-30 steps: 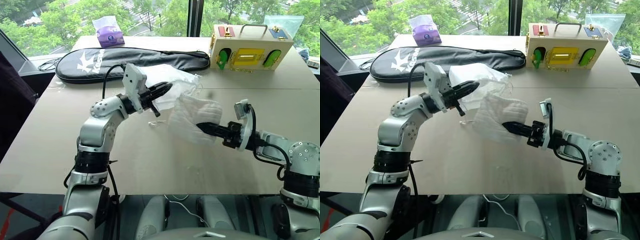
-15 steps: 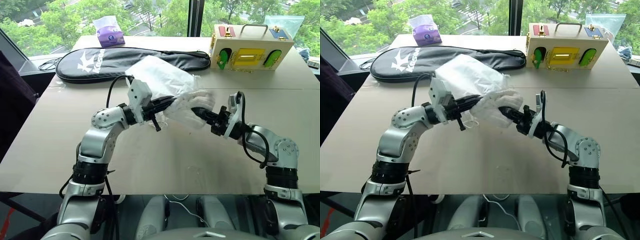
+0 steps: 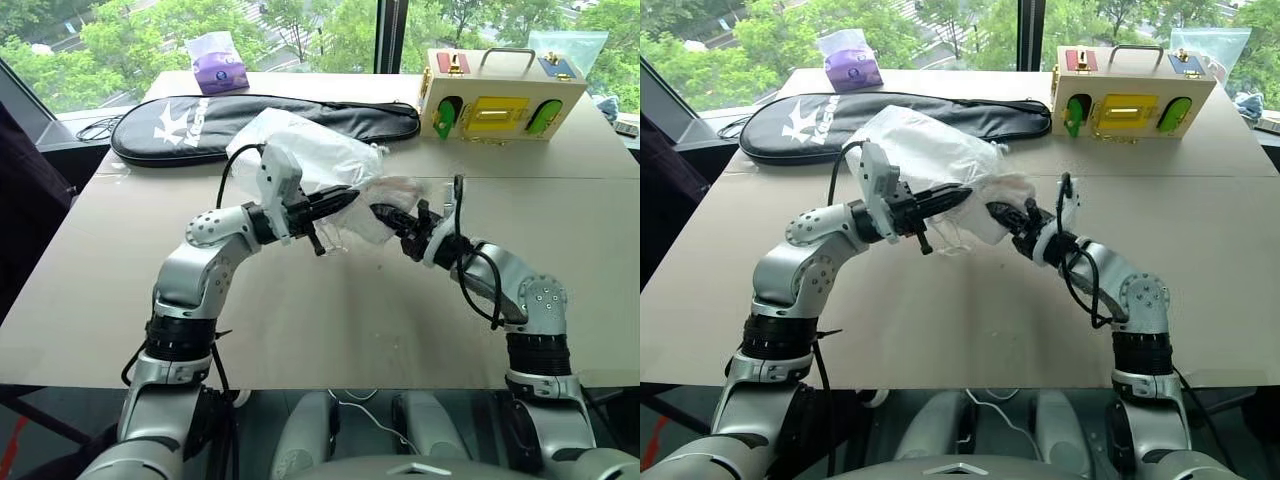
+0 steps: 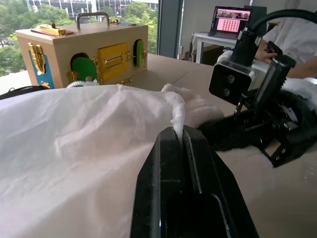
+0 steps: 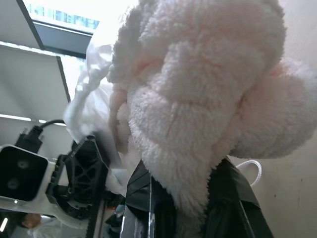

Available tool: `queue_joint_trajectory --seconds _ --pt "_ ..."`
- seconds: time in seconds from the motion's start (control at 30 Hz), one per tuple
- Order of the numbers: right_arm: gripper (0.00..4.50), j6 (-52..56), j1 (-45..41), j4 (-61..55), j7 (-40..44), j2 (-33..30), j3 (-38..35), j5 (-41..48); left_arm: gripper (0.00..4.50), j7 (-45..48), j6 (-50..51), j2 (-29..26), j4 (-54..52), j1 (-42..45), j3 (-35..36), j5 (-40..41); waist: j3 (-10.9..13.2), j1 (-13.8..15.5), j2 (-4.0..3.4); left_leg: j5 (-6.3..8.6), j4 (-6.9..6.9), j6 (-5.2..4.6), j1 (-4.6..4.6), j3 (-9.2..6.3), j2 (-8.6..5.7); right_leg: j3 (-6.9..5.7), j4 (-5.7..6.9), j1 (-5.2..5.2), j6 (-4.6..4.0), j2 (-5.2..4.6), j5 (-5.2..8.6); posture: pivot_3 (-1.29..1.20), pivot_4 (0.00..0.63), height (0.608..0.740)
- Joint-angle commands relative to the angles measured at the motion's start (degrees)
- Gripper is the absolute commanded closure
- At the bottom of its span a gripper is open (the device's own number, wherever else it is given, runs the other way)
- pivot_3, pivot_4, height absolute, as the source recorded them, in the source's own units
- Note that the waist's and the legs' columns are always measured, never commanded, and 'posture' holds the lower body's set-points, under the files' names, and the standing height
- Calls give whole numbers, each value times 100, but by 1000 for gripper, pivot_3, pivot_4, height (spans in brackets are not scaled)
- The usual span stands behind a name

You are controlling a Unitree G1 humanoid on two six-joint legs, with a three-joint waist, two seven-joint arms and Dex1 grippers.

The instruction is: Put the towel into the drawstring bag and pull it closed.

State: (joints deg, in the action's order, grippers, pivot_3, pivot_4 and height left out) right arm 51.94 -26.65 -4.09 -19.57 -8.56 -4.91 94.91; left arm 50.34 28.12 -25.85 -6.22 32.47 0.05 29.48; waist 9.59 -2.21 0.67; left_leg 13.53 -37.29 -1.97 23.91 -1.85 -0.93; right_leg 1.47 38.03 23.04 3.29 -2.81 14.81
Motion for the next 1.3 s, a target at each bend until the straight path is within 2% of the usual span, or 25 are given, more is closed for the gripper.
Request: queue_joint_trajectory --seconds 0.03,0.2,0.4,0.57,0.73,0.83,1.2,1.3 --pt "4439 230 30 -311 186 -306 198 -531 4500 -142 196 50 -221 228 256 313 0 3 0 0 -1 0 0 1 0 1 0 0 0 0 0 0 150 740" --pt "4439 507 283 -512 282 -715 240 -883 4500 -237 221 32 -55 343 354 336 0 9 0 0 -1 0 0 1 0 1 -2 0 0 -1 0 0 150 740" --pt "4439 670 618 -895 169 -1125 -39 -608 4500 -205 133 22 155 366 418 299 0 10 0 0 -1 0 0 2 0 3 -2 0 0 0 0 0 150 740" --pt "4439 458 718 -1206 65 -1389 -453 198 4500 -104 44 18 223 287 355 245 1 17 1 0 -2 0 1 3 0 3 -2 0 0 0 0 0 150 740" --pt "4439 168 762 -1450 46 -1758 -711 1533 4500 -4 -43 18 305 283 298 199 0 17 2 0 -2 0 1 3 1 4 -2 -1 0 0 0 0 150 740" --pt "4439 -37 713 -1619 -14 -1670 -618 1804 4500 37 -87 47 333 284 257 167 1 9 2 0 -2 -1 1 3 1 4 -3 -1 0 1 0 0 150 740" --pt "4439 -498 857 -1755 -794 -1101 -85 1809 4500 35 -124 140 329 286 240 177 1 17 2 0 -3 -1 1 3 4 6 -2 -1 0 3 0 0 150 740" --pt "4439 -527 885 -1645 -980 -1158 82 1809 4500 62 -125 150 269 265 233 196 1 14 2 0 -3 0 1 4 4 7 -1 -1 0 3 0 0 150 740"
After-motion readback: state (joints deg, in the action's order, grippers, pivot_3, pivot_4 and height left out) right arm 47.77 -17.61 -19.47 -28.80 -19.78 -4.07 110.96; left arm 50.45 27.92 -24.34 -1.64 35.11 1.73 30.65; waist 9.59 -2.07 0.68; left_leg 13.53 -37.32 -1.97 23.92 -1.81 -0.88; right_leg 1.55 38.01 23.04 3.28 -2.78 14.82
